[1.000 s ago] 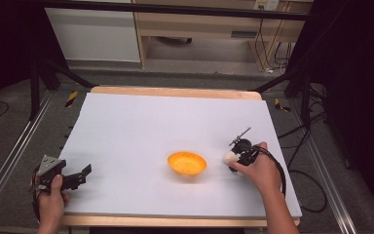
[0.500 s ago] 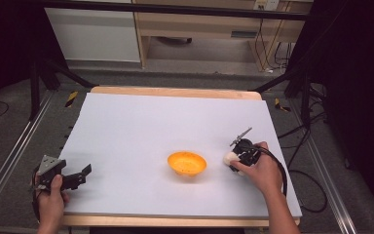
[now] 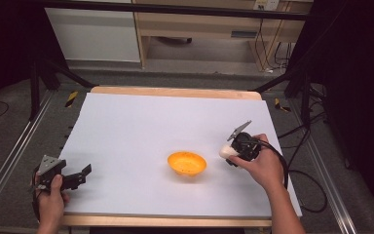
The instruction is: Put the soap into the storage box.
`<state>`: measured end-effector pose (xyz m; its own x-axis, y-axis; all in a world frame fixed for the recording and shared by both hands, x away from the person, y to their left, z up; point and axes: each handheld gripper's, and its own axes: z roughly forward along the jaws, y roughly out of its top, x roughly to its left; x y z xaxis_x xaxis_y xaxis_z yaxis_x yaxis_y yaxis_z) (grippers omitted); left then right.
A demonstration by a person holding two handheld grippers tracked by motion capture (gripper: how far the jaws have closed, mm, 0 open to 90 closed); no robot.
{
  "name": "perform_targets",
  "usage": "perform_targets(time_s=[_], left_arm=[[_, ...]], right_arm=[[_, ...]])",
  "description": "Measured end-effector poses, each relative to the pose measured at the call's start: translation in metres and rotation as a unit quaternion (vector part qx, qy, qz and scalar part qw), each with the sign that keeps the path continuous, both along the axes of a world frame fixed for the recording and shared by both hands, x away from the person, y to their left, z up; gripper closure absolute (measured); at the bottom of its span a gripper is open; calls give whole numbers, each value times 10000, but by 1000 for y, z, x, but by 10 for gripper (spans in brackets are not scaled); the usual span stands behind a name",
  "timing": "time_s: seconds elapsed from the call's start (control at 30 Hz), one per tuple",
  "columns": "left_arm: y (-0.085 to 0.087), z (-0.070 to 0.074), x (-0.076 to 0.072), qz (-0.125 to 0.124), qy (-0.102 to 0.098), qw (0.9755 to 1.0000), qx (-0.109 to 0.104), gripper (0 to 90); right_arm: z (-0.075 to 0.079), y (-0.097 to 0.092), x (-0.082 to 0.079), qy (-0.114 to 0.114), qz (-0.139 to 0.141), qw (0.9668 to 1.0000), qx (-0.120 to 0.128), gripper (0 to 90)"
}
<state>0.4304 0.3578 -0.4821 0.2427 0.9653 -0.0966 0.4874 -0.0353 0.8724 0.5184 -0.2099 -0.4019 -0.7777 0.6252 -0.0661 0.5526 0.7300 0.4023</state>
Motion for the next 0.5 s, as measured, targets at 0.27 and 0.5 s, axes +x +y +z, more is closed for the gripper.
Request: perform_targets(time_s=[0.27, 0.5], left_arm=[[0, 0, 0, 1, -9, 10000, 2, 0], [0, 0, 0, 3, -11, 10000, -3, 0]], right_arm=[[12, 13, -2, -72, 299, 9995, 10, 498], [18, 23, -3, -95, 538, 9985, 46, 497]])
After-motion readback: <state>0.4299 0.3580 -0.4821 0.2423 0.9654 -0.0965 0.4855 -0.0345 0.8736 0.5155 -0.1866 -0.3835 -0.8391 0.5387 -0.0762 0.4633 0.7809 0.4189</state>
